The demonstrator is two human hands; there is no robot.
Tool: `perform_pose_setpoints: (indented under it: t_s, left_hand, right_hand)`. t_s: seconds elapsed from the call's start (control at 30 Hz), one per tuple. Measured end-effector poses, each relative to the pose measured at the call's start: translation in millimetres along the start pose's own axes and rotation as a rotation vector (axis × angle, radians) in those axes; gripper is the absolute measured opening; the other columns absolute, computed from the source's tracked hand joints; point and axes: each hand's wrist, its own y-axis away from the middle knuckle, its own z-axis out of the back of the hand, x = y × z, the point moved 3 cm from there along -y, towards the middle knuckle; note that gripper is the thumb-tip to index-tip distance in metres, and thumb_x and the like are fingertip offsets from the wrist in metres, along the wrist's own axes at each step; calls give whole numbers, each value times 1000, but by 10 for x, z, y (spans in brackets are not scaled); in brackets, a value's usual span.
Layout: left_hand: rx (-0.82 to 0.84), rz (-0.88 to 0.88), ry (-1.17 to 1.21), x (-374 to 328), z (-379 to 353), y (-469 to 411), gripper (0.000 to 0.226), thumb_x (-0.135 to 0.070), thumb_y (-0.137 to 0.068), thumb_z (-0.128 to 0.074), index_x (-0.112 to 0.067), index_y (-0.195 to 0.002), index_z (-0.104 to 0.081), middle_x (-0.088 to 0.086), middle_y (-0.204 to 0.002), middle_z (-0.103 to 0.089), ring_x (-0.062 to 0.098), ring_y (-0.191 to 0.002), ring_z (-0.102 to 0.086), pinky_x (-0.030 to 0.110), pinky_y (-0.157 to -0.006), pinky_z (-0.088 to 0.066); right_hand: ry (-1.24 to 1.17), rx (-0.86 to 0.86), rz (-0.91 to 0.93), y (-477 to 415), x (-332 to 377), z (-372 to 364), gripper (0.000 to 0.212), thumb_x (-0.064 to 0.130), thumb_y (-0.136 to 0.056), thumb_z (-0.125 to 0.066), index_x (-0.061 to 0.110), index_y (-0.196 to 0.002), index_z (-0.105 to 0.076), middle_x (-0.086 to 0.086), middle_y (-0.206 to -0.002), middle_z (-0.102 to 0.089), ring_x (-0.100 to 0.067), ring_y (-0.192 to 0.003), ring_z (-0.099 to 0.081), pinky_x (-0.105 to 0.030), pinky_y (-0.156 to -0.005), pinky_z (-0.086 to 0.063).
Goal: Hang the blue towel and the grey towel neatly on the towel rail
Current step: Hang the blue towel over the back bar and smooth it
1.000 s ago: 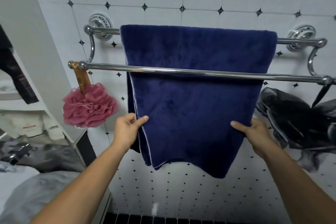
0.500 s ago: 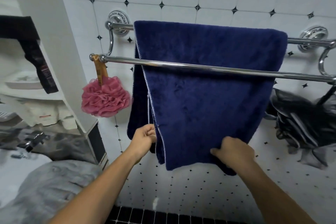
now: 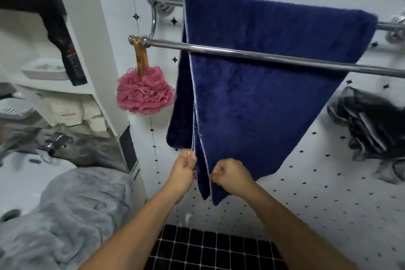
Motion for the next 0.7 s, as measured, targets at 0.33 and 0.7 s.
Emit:
perform_pose_setpoints:
  t_s: [0.33,0.7]
  left_hand:
    - [52,-26,-87,-81,-10,131,15,-20,-105,-37,-15,-95,-47,4,-86,-51,18,-81,-51,37,-79,-55]
    - [37,-104,-175,-81,41,145,16,-18,-102,-39,-17,-89,-47,2,-79,-52,21,-77,-51,55,-89,-50]
  right_hand:
    - [63,-175,-4,68,174,61,13,36,-84,-61,24,-80,-60,8,-80,-65,-17,-81,-61,-33,-70,-52]
    - [-252,-288,-19,187,389,342,16,18,-77,-62,8,-67,-54,-11,-63,-68,-19,-55,-68,-38,-59,-59]
